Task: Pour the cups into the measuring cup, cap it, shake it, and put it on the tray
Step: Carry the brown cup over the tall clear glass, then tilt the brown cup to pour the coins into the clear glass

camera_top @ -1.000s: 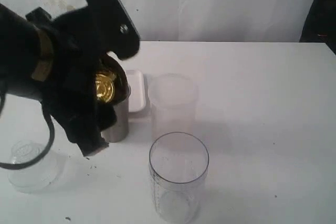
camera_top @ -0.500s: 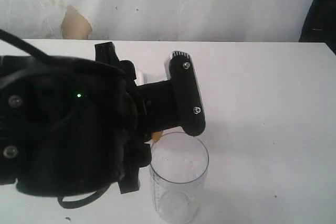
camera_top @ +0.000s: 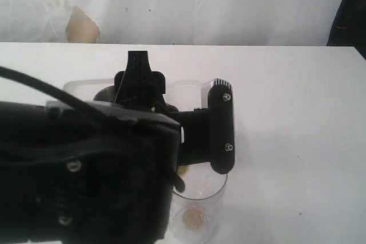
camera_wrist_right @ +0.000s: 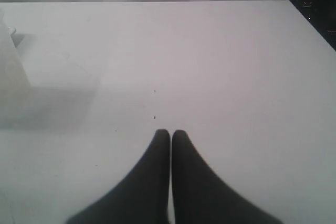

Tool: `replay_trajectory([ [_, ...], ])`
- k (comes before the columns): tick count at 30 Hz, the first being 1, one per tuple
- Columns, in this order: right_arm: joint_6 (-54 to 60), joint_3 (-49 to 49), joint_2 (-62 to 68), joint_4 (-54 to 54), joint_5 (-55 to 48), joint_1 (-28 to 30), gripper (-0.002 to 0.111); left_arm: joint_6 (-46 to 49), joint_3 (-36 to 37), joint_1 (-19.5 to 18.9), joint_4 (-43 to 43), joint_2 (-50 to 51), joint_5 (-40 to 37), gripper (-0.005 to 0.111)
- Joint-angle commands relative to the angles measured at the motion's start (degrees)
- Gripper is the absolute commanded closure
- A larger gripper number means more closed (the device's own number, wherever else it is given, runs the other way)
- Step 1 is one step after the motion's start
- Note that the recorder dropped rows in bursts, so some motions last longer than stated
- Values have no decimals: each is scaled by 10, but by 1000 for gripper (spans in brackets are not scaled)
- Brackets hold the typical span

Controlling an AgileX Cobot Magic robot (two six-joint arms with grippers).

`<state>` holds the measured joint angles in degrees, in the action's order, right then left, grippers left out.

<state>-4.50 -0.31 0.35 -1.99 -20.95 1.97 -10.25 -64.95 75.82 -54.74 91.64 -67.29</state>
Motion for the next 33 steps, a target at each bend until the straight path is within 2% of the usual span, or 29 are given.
replay_trajectory([
  [1, -2, 3, -4, -1, 8, -2, 107, -3, -5, 3, -30, 12, -11, 107],
  [5, -2, 3, -4, -1, 8, -2, 107, -3, -5, 11, -49, 14, -18, 107],
  [12, -2, 3, -4, -1, 8, -2, 107, 1, -5, 48, -105, 20, -27, 107],
  [25, -2, 3, -4, -1, 8, -2, 107, 15, -5, 48, -162, 68, -27, 107],
  [33, -2, 3, -4, -1, 8, -2, 107, 54, -5, 48, -176, 70, -27, 107],
])
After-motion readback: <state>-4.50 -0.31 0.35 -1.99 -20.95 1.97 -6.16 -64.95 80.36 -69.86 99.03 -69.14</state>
